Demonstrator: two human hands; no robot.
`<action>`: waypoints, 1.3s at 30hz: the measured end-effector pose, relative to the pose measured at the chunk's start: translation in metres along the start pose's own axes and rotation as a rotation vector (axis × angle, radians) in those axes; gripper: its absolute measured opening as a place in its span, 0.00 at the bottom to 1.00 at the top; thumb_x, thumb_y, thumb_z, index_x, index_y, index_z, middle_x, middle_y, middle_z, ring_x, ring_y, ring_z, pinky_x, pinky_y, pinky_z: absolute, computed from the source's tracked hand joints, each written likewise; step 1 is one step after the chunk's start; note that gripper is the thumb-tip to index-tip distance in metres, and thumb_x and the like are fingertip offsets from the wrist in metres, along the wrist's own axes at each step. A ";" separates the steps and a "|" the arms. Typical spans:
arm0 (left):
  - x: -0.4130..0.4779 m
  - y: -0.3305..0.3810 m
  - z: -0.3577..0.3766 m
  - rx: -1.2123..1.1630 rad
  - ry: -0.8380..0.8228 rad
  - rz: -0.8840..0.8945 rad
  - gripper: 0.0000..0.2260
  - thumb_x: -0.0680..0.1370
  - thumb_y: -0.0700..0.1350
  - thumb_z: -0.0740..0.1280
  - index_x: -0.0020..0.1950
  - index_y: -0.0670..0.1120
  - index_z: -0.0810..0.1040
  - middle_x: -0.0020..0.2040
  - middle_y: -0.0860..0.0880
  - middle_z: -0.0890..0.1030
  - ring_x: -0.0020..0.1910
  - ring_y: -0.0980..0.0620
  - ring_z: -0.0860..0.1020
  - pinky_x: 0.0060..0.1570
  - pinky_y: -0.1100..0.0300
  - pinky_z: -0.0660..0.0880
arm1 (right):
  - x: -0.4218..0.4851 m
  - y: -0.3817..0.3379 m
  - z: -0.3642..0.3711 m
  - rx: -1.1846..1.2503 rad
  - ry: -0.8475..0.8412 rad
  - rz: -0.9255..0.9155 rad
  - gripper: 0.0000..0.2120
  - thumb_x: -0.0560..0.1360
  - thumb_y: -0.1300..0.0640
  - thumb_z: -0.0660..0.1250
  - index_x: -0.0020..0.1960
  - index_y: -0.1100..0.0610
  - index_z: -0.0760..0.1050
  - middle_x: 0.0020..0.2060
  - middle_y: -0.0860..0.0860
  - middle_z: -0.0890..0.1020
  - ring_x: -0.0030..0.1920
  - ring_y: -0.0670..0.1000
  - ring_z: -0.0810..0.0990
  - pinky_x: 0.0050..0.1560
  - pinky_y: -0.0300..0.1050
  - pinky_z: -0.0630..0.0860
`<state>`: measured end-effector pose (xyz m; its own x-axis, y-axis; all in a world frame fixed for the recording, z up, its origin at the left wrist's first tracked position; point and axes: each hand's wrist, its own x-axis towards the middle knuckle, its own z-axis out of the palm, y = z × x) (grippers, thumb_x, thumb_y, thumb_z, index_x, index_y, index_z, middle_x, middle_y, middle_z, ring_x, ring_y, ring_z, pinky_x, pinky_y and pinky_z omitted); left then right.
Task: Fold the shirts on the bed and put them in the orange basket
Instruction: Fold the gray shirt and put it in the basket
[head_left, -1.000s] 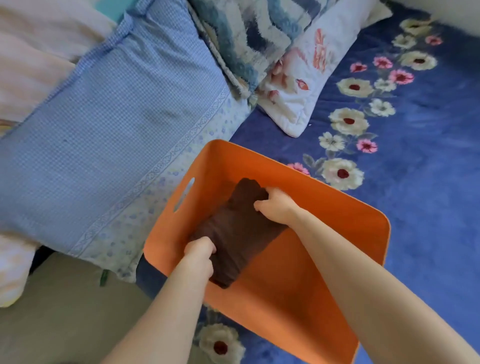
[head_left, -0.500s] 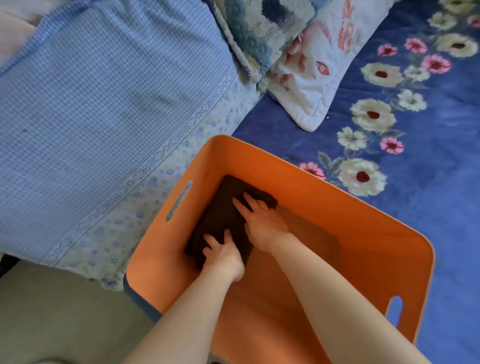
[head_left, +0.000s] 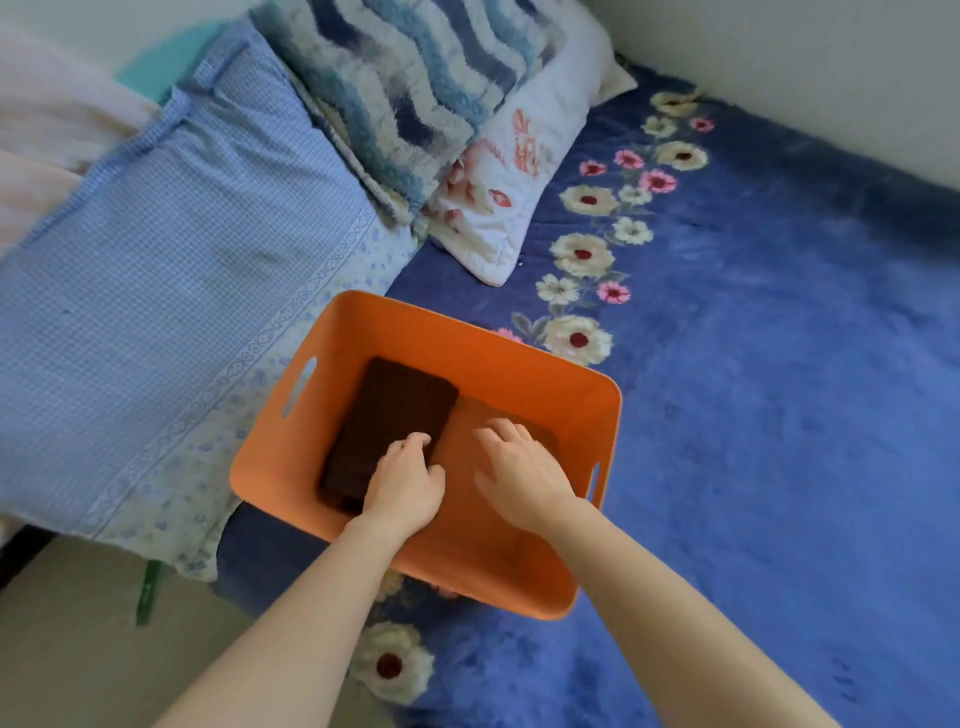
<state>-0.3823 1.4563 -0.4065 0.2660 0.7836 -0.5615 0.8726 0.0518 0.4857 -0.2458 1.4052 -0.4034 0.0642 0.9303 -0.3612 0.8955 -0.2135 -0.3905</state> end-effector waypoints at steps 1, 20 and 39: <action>-0.017 0.011 0.003 -0.005 0.016 0.034 0.20 0.81 0.44 0.59 0.73 0.47 0.64 0.70 0.45 0.68 0.66 0.46 0.69 0.62 0.54 0.68 | -0.022 0.003 -0.010 0.001 0.035 0.007 0.21 0.78 0.56 0.60 0.70 0.56 0.66 0.69 0.52 0.68 0.67 0.55 0.67 0.63 0.50 0.69; -0.381 0.237 0.291 0.337 -0.268 0.703 0.15 0.78 0.41 0.58 0.65 0.43 0.72 0.64 0.42 0.72 0.64 0.44 0.69 0.59 0.56 0.67 | -0.576 0.194 -0.025 0.203 0.419 0.781 0.21 0.78 0.51 0.61 0.69 0.57 0.66 0.65 0.53 0.69 0.67 0.55 0.67 0.63 0.48 0.67; -0.621 0.486 0.512 0.516 -0.433 1.353 0.17 0.77 0.41 0.61 0.66 0.43 0.73 0.64 0.38 0.73 0.64 0.39 0.70 0.61 0.55 0.65 | -0.932 0.350 -0.085 0.126 0.704 1.353 0.24 0.77 0.50 0.62 0.71 0.54 0.63 0.67 0.54 0.68 0.67 0.56 0.64 0.64 0.50 0.66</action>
<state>0.0858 0.6778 -0.1646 0.9794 -0.1810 -0.0895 -0.1023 -0.8269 0.5530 0.0448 0.4890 -0.1317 0.9983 -0.0363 -0.0461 -0.0444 -0.9809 -0.1892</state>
